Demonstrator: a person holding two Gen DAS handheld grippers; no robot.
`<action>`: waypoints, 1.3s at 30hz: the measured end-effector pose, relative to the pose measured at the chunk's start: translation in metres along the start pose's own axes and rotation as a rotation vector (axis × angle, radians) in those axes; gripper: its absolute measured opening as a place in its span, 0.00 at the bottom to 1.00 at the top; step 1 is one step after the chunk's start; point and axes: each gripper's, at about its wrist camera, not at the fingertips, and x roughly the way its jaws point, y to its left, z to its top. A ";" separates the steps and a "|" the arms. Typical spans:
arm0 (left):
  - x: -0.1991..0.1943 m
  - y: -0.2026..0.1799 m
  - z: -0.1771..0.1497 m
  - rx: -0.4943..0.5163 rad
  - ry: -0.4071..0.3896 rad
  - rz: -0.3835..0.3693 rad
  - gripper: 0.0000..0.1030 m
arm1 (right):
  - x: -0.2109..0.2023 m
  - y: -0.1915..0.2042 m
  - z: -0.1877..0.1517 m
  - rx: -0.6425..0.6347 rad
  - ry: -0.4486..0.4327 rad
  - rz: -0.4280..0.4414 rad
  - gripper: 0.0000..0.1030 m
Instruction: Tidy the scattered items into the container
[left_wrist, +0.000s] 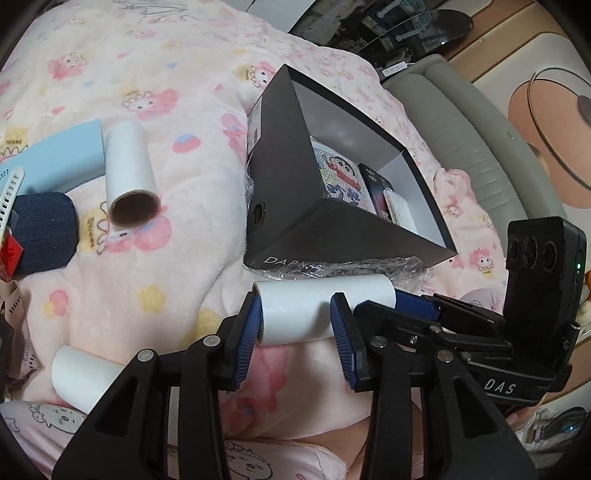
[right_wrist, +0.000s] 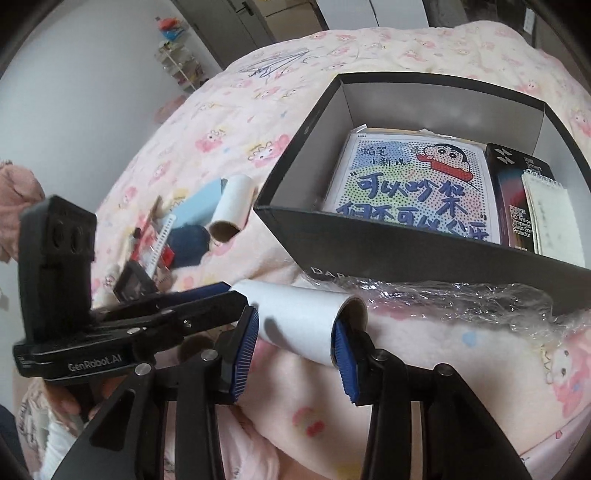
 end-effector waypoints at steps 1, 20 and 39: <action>0.001 0.001 0.000 -0.006 0.002 -0.003 0.37 | 0.001 -0.002 -0.001 0.009 0.004 0.008 0.36; -0.050 -0.070 0.036 0.098 -0.200 -0.032 0.37 | -0.073 -0.004 0.032 -0.035 -0.146 0.063 0.35; 0.112 -0.095 0.144 -0.019 0.067 0.153 0.39 | -0.005 -0.127 0.158 -0.082 0.036 -0.033 0.35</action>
